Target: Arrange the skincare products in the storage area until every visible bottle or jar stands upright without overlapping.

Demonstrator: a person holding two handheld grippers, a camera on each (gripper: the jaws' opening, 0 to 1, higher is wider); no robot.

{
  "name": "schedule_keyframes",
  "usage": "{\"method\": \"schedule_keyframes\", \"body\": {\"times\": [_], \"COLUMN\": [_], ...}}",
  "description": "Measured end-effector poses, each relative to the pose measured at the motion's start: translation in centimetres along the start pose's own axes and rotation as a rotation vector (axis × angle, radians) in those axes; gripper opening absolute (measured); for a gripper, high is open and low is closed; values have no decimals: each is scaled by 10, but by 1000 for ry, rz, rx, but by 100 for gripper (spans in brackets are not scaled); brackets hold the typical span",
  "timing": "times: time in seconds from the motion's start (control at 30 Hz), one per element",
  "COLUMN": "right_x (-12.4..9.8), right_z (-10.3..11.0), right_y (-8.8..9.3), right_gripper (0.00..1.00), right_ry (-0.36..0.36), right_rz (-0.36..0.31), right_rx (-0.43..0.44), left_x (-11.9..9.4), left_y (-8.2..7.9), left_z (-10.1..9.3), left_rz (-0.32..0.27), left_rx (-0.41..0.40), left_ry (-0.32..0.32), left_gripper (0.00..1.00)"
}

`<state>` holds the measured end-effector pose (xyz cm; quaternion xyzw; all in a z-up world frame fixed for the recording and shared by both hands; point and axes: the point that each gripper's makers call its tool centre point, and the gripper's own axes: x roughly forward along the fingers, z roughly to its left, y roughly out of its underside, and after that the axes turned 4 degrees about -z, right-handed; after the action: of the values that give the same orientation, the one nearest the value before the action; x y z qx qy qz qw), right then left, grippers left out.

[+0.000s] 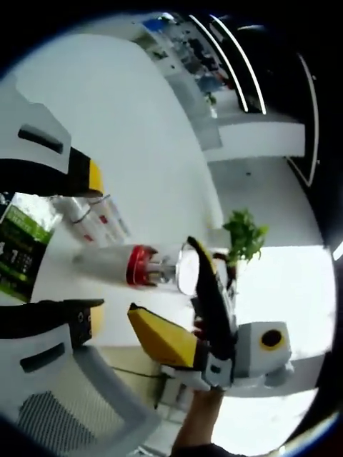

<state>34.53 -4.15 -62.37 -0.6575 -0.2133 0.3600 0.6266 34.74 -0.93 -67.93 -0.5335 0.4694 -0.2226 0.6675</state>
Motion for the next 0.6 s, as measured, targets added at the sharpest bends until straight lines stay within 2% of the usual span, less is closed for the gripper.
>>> {"method": "schedule_keyframes", "body": {"times": [0.3,0.5,0.6], "right_x": [-4,-5,-6], "right_z": [8,14,19], "right_y": [-3,-3,-2], "right_gripper": [89,99,99], "right_ry": [28,59,64], "right_rz": [20,33,47], "right_rx": [6,-3,-10], "left_x": [-29,-49,-63], "left_y": [0,3,5], "left_z": [9,15,21], "left_rz": [9,15,21], "left_rx": [-83,-103,-106], "left_ry": [-33,-59,-87], "left_gripper": [72,79,82]}}
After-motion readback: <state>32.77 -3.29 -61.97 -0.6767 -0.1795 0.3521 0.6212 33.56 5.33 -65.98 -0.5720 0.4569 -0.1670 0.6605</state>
